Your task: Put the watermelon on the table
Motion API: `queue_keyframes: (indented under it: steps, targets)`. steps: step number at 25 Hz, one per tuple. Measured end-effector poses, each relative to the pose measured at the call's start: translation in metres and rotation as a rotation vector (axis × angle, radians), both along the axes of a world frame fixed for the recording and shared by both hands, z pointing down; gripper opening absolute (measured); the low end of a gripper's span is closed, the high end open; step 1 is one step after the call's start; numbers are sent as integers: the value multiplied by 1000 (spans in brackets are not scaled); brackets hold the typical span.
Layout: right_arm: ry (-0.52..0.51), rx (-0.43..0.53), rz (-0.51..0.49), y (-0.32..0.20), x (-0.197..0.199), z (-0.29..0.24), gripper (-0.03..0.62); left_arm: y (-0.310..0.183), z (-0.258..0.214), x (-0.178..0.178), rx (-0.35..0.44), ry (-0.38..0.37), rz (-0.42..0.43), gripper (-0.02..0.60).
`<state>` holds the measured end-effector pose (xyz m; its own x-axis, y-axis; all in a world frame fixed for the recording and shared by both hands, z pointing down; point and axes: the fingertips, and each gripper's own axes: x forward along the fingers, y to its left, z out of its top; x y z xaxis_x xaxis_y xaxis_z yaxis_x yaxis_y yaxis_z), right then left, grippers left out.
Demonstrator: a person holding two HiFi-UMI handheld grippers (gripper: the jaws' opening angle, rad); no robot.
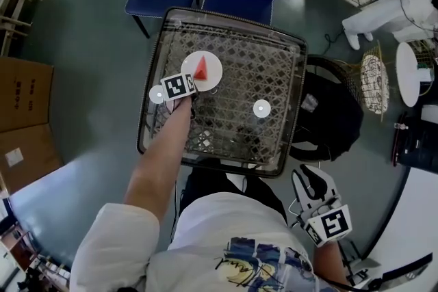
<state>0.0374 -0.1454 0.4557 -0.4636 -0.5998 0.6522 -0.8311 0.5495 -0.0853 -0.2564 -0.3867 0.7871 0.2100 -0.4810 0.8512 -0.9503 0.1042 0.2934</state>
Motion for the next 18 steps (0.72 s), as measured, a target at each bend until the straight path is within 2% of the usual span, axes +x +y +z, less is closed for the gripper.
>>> queue_keyframes:
  steps: [8,14,18]
  targets:
    - [-39,46,-49,-7,16,-4,75,11,-41,-22,87,-59,-48,91]
    - [-96,91,-142,-9,36,-10,74,63,-89,-18,172,-46,-87,86]
    - [-158,126,-263,-9,43,-13,72,110,-135,-6,245,-33,-103,21]
